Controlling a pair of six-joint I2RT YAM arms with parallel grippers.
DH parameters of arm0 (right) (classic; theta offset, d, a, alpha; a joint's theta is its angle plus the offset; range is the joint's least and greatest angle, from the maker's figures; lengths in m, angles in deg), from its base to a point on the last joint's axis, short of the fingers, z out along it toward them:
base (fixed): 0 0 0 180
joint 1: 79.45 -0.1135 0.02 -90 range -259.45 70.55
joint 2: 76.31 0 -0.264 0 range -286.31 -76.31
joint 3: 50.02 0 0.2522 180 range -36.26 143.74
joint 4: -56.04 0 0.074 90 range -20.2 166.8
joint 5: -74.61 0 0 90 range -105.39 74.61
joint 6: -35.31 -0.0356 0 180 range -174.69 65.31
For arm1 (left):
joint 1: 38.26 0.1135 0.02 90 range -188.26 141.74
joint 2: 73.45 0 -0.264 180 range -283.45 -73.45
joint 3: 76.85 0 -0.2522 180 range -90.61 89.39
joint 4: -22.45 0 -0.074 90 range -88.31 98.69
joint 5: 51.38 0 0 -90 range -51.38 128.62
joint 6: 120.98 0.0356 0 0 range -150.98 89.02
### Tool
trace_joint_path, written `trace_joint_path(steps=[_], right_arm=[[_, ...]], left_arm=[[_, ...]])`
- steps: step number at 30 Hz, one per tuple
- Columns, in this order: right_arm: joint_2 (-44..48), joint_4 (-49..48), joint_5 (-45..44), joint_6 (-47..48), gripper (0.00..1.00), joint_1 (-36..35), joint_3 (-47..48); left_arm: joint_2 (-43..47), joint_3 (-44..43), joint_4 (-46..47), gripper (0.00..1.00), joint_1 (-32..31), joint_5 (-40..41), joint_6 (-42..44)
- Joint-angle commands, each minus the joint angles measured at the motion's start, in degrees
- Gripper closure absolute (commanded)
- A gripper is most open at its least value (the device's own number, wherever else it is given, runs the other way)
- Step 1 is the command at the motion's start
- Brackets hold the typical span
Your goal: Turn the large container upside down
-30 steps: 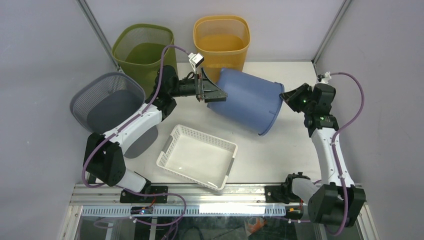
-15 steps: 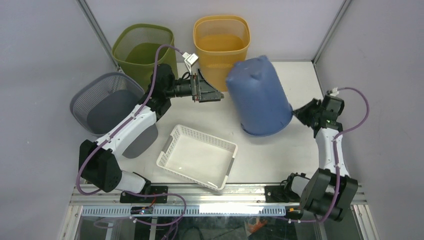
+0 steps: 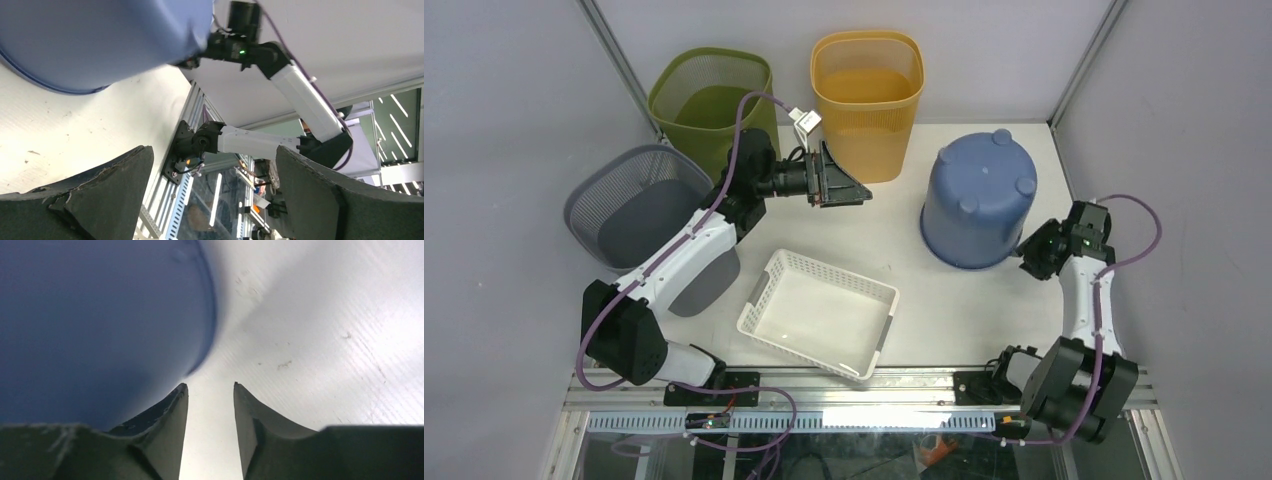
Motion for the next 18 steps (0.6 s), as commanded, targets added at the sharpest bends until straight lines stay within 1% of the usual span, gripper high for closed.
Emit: trace_joint_path(steps=[1,5,7,9,11,13,15,18], right_arm=[[6.75,3.35,-0.9,0.06,0.57,0.21,8.86],[10.37,6.5,1.72,-0.18,0.54,0.21,14.98],[12.15,6.77,6.05,0.06,0.45,0.15,17.21],[13.48,6.41,10.47,0.35,0.4,-0.84,19.29],[14.24,4.72,14.74,0.01,0.38,-3.39,20.49],[15.3,2.04,16.83,-1.71,0.35,-6.95,20.78],[16.46,-1.62,16.93,-3.74,0.31,-11.67,20.41],[15.75,-4.45,13.81,-5.17,0.28,-19.53,20.81]], left_arm=[[2.29,-0.02,-2.79,0.02,0.35,1.52,3.19],[2.73,0.38,-6.06,0.01,0.35,3.39,5.51],[3.29,0.38,-8.41,0.01,0.34,4.85,7.27],[4.07,0.38,-11.51,0.01,0.38,7.14,9.87],[4.94,0.22,-15.36,0.01,0.47,10.13,12.36],[5.61,0.35,-18.73,0.01,0.61,13.26,14.48],[6.23,0.74,-21.18,0.01,1.03,15.55,15.94],[7.18,1.57,-23.8,0.01,1.66,18.47,17.22]])
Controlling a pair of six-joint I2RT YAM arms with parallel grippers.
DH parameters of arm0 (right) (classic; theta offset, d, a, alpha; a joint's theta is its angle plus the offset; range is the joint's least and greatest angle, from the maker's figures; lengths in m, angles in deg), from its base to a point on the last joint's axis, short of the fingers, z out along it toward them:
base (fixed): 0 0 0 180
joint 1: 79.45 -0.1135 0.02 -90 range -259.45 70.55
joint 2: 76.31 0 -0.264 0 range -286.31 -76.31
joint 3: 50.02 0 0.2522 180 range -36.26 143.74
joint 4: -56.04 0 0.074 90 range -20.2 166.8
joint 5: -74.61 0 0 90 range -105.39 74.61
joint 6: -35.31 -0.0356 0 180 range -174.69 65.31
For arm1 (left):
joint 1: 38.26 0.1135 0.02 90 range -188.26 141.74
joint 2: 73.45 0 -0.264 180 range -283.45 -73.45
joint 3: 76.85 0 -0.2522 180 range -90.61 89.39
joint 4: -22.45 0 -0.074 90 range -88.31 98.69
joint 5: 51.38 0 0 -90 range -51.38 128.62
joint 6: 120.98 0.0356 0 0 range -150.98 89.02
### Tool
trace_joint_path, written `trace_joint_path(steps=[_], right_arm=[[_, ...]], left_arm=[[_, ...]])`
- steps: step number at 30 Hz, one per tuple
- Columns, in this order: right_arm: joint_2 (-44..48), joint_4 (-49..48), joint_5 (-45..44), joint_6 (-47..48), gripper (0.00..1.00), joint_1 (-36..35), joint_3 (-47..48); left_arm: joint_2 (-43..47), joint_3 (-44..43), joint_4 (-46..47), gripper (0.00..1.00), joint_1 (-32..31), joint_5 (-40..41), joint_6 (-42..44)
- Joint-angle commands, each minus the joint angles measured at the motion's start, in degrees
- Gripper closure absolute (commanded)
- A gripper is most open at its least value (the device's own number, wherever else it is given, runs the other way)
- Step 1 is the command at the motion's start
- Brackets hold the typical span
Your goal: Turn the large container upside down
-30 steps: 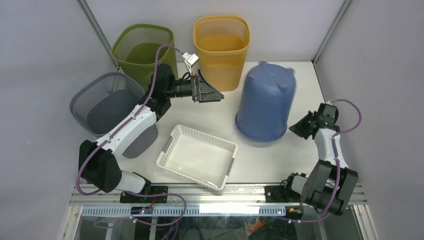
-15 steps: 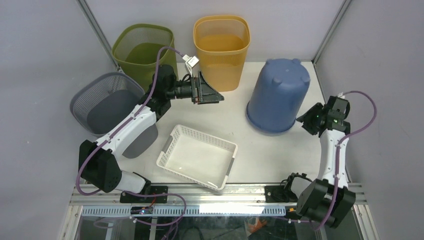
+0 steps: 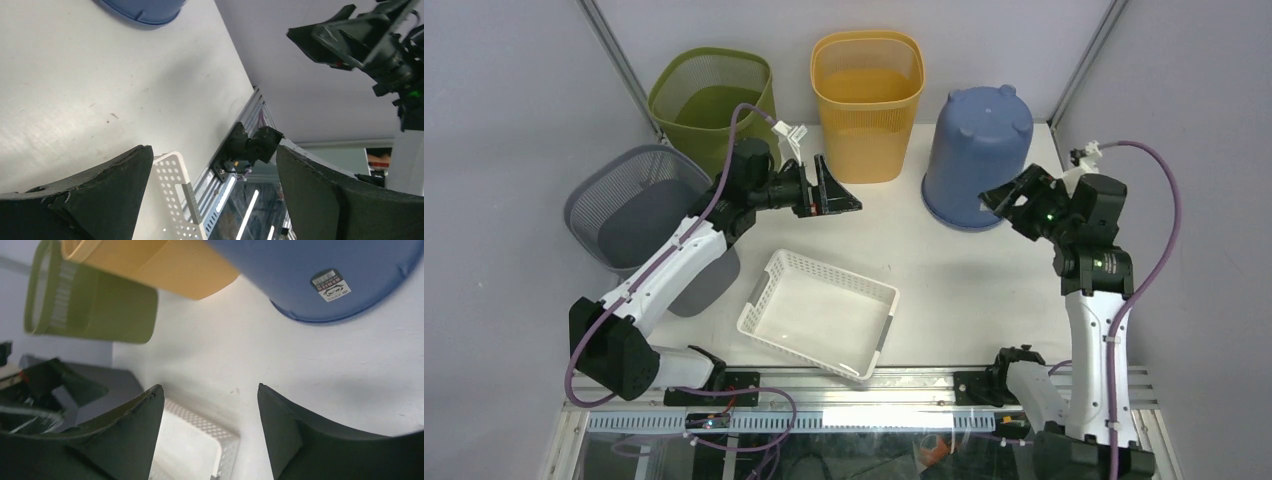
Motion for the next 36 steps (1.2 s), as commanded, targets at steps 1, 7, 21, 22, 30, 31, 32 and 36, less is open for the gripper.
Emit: trace_joint_path(steps=[1,7,21,22,30,31,32,36], right_arm=[[-0.66,-6.87,-0.28,-3.1,0.28,-10.4,2.26],[-8.78,-11.12,-15.78,-4.26,0.26,-31.49,2.75],[-38.53,-26.39,-29.51,6.13,0.21,-44.2,16.53],[-40.28,-26.71,-30.89,7.56,0.2,-44.79,17.86],[-57.47,-2.75,-50.44,14.95,0.19,-46.37,40.78],[-57.74,-1.2,-52.67,15.9,0.19,-46.32,41.46],[-57.18,-1.4,-54.85,17.37,0.17,-46.05,40.51],[-54.26,-2.93,-54.26,18.4,0.15,-38.68,36.14]], left_arm=[[3.36,1.1,-5.5,0.01,1.38,6.68,4.75],[5.09,2.22,-7.74,0.01,2.01,10.96,5.6],[11.35,6.74,-11.19,0.01,2.46,18.69,5.05],[11.68,6.94,-11.3,0.01,2.38,18.98,4.91],[13.57,7.89,-12.23,0.01,2.44,20.4,4.27],[13.92,7.99,-12.25,0.01,2.42,20.66,4.22],[14.2,8.38,-12.21,0.01,2.45,20.81,4.12],[13.33,8.41,-12.17,0.01,2.41,19.63,4.15]])
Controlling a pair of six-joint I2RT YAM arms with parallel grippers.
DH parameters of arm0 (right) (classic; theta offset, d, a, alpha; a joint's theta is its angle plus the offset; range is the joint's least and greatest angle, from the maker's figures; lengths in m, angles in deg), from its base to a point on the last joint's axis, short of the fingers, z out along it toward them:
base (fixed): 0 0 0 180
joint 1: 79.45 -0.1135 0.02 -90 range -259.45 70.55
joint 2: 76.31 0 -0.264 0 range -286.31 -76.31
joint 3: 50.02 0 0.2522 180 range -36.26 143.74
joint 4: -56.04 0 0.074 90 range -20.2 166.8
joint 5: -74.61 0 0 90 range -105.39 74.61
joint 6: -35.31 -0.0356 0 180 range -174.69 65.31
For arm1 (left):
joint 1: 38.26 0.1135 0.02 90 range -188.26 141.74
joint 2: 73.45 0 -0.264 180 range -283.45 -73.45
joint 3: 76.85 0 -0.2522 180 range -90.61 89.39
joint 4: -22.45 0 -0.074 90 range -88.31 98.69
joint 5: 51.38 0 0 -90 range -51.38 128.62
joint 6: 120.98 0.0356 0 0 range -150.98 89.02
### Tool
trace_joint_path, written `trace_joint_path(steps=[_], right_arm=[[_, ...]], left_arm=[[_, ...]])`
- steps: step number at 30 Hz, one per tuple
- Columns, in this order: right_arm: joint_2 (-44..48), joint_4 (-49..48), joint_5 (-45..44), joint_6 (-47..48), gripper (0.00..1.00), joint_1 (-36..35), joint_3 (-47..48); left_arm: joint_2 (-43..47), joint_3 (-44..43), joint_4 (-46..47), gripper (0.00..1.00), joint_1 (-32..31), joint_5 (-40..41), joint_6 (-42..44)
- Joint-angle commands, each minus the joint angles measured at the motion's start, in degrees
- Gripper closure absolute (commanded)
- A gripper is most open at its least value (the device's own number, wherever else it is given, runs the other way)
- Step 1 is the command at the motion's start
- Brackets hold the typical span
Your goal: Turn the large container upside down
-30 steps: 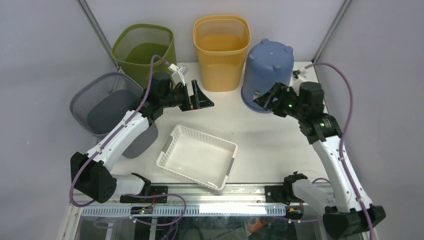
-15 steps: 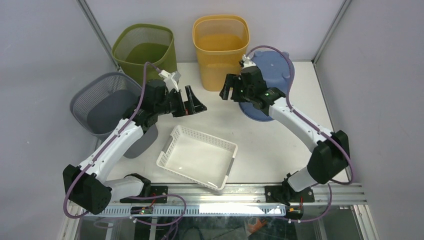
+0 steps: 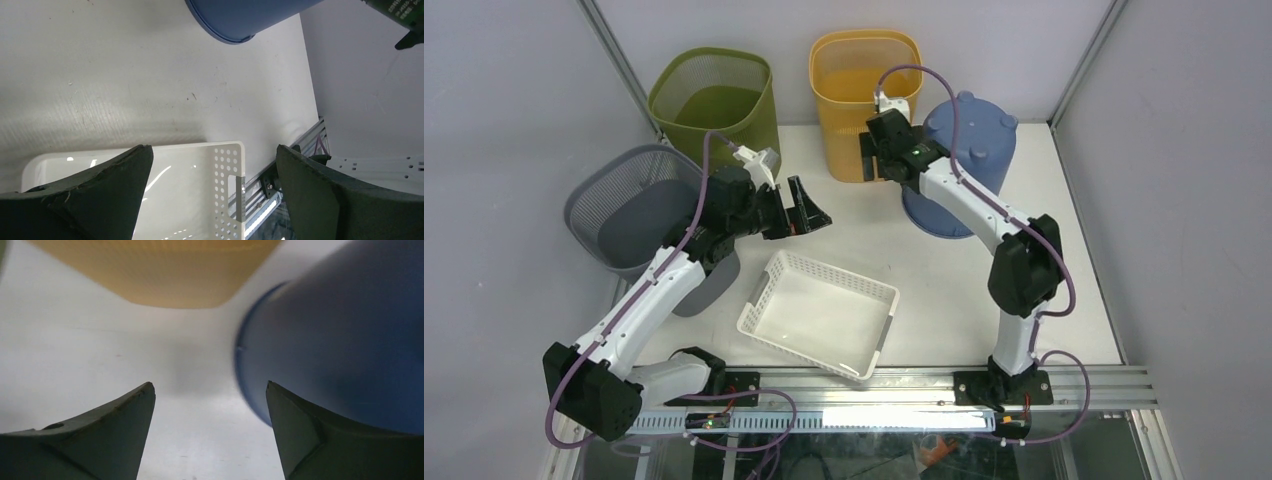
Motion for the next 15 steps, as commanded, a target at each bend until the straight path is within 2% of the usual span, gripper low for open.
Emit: trace_joint_path(steps=[1,4,9,12,15], right_arm=[[4.99,4.69,-4.95,2.15,0.15,8.82,-0.35],[8.11,4.88,-3.3,3.54,0.15,10.19,-1.26],[14.91,7.88,1.41,5.02,0.15,5.9,-5.29],[20.15,9.31,3.71,1.58,0.15,4.32,-12.07],[27.49,6.68,5.06,-1.95,0.12,4.89,-21.67]], left_arm=[[0.68,-0.12,0.88,0.01,0.62,-0.47,-0.52],[0.33,-0.37,1.0,0.01,0.61,-0.58,-0.37],[-0.5,-0.31,1.71,0.01,0.56,-0.79,-0.32],[-0.77,0.05,2.14,0.01,0.6,-1.01,-0.49],[-0.71,0.38,2.2,0.01,0.62,-1.01,-0.35]])
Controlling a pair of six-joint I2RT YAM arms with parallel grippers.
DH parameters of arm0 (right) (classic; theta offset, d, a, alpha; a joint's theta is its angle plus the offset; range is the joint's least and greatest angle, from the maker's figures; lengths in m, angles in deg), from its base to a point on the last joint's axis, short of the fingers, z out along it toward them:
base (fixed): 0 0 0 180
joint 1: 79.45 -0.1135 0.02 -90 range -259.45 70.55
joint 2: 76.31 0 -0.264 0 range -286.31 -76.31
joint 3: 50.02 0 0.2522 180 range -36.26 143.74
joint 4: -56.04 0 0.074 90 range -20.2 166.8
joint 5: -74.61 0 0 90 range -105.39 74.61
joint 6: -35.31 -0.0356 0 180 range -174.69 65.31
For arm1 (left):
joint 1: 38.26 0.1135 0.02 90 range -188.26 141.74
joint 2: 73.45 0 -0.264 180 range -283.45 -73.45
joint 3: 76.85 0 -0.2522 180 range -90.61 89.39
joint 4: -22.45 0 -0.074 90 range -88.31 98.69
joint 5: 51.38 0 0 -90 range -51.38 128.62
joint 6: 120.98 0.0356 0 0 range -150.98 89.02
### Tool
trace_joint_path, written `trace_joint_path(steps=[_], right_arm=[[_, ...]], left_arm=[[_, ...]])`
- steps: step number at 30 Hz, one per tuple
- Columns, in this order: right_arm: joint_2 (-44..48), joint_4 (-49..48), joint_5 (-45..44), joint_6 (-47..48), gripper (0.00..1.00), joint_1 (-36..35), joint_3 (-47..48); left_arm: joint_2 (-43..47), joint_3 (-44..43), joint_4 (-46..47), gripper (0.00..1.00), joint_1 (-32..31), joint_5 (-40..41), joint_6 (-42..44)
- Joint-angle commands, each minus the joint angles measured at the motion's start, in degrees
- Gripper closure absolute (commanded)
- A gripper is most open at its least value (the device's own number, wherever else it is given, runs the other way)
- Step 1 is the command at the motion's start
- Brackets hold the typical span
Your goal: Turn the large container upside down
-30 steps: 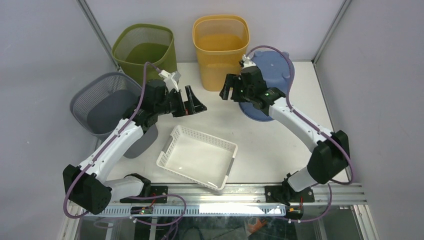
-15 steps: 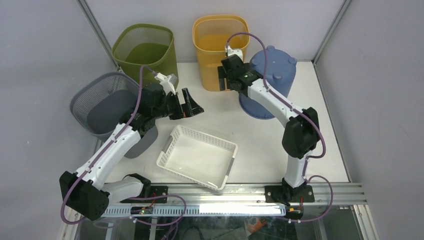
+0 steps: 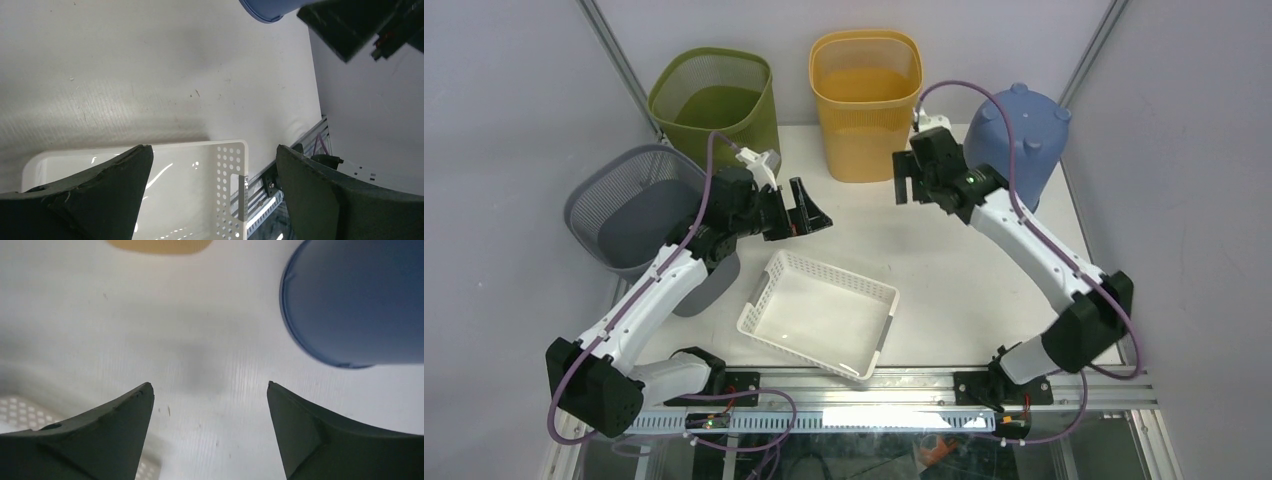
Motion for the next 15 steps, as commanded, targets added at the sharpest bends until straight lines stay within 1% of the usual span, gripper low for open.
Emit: trace_joint_path(steps=[1,5,8,12,15], right_arm=[[9.68,-1.13,3.13,-4.36,0.11,1.58,-10.73],[9.81,-0.01,4.66,-5.47,0.1,8.03,-13.34],[7.08,-3.72,5.99,-5.36,0.1,13.25,-12.91],[-0.54,-7.24,4.67,-8.02,0.1,20.3,-6.46],[-6.95,-7.78,2.11,-11.78,0.1,24.81,0.02]], left_arm=[[0.26,0.46,2.42,0.01,0.62,-1.03,-0.3],[0.49,0.51,2.4,0.01,0.58,-1.49,-0.31],[0.93,0.94,2.48,0.01,0.58,-1.33,-0.5],[1.58,1.5,2.3,0.01,0.61,-1.73,-0.06],[2.77,1.75,1.17,0.01,0.58,-1.89,0.71]])
